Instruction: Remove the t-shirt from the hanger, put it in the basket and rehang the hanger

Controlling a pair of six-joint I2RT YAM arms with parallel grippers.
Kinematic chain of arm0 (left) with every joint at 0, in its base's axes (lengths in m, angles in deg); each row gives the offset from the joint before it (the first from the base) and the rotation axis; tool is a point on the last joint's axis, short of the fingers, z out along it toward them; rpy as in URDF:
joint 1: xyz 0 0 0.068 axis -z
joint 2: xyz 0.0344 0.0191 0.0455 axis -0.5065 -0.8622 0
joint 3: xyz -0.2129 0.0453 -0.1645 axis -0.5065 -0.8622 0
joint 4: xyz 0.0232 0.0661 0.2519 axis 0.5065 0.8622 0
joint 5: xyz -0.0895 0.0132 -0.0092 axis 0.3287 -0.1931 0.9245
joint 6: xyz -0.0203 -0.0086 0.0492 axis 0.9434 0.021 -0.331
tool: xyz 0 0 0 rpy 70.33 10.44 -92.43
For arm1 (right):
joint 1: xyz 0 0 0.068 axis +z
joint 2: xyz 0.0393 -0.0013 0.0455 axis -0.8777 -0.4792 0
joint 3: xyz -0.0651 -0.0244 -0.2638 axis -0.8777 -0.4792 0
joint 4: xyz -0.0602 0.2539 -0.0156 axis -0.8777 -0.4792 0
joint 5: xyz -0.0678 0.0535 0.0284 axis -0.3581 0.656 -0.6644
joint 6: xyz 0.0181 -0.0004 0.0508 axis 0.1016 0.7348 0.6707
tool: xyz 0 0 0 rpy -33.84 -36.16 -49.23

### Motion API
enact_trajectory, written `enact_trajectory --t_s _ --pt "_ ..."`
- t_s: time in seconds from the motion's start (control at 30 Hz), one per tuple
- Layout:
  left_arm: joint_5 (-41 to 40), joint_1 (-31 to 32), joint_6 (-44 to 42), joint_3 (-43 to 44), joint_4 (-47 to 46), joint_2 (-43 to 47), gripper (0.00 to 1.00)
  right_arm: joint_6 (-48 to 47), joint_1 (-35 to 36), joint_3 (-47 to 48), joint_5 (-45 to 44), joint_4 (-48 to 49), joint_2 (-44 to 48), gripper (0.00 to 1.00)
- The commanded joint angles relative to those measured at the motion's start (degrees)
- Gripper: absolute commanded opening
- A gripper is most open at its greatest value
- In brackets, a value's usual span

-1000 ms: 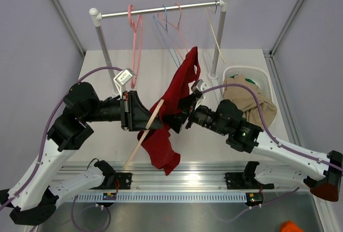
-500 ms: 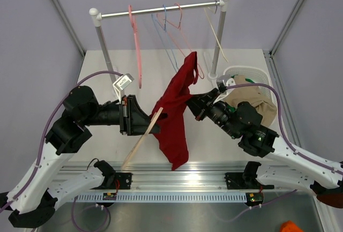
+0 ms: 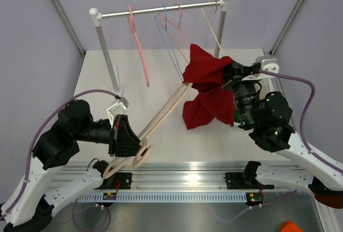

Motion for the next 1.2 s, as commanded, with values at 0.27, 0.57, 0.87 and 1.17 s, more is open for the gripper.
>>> enact_trajectory --t_s 0.27,0.57,0.87,1.17 --pt "5.2 2.0 -12.1 2.8 4.1 9.2 0.0 -16.5 -2.9 19.7 -2.9 9.4 -2.1 0.0" --pt "-12.0 2.0 -11.4 0.3 2.7 7.7 0.0 -16.3 -21.3 46.2 5.4 -2.5 -17.7 0.0" --pt "-22.8 2.0 -8.0 -2.7 -3.0 11.7 0.0 -7.2 -38.4 55.2 11.1 -9.4 -29.0 0.0" --pt "-30.1 1.9 -4.9 -9.6 -10.8 13.1 0.0 5.4 -45.7 30.4 12.6 -3.7 -20.5 0.0"
